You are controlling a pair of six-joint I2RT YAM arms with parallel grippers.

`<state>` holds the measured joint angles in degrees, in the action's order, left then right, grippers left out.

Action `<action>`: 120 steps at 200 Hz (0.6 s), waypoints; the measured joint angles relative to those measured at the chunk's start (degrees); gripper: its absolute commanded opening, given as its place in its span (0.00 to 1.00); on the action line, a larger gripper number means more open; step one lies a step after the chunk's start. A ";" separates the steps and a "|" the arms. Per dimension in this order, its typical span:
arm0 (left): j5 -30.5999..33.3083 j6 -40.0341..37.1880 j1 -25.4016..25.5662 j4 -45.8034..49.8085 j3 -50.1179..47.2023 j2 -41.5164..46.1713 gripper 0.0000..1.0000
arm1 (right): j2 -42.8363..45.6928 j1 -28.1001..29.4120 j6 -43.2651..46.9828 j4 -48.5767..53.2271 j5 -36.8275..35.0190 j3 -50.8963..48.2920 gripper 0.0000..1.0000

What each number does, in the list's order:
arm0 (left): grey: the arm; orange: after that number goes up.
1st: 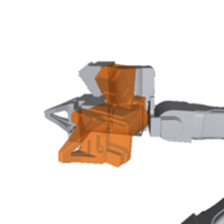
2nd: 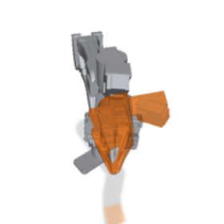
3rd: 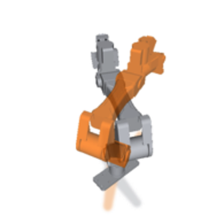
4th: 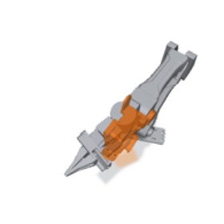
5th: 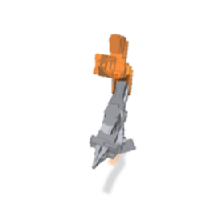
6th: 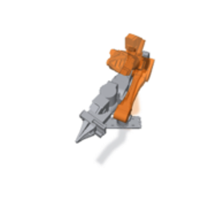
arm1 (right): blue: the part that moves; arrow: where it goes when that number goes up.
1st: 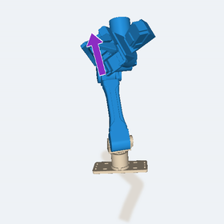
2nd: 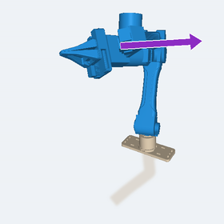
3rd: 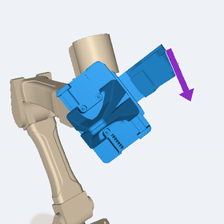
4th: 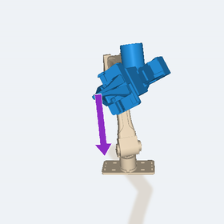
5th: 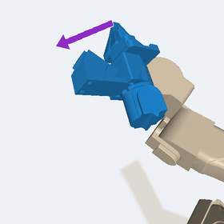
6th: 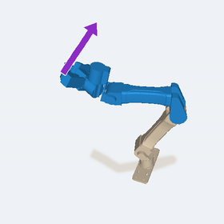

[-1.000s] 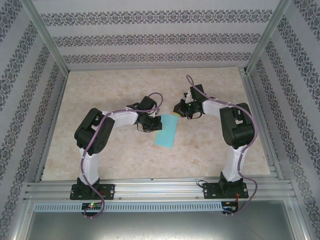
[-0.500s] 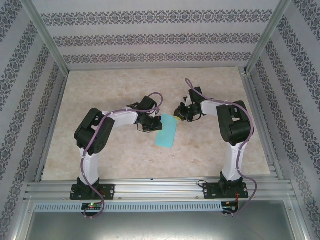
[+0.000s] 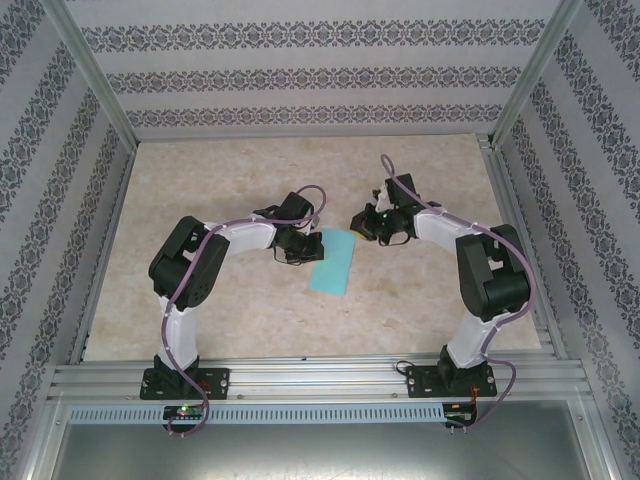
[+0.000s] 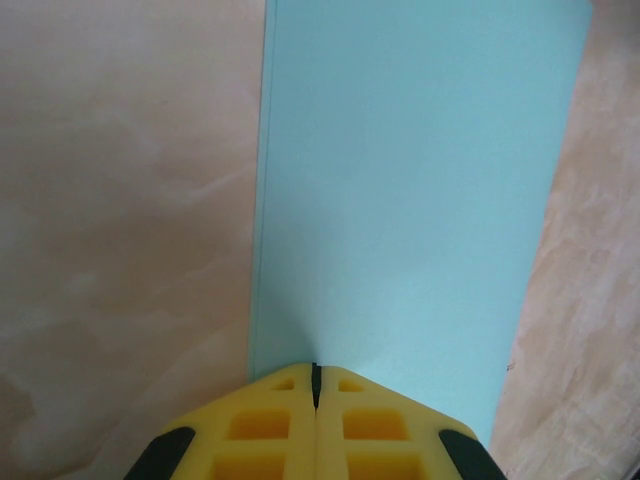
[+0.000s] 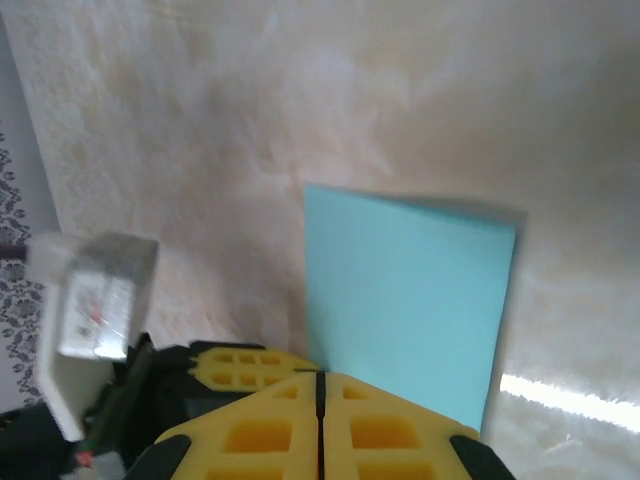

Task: Fold a paper plane with a square sheet of paper (pick it up from the middle)
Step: First fold the paper in half at the center of the table.

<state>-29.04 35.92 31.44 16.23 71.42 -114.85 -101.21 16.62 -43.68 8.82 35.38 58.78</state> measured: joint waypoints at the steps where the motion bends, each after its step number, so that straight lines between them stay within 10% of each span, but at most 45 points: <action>1: 0.02 0.00 0.00 0.00 0.00 0.00 0.00 | 0.02 0.09 -0.02 -0.07 0.00 -0.13 0.07; 120: -0.11 -0.20 0.00 0.52 0.15 0.00 0.00 | 1.55 6.40 -4.04 -12.90 -0.26 -16.87 0.07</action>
<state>-29.15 35.73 31.44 16.75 71.57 -114.85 -99.66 23.03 -47.72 -4.08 35.11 41.91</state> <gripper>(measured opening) 0.063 0.072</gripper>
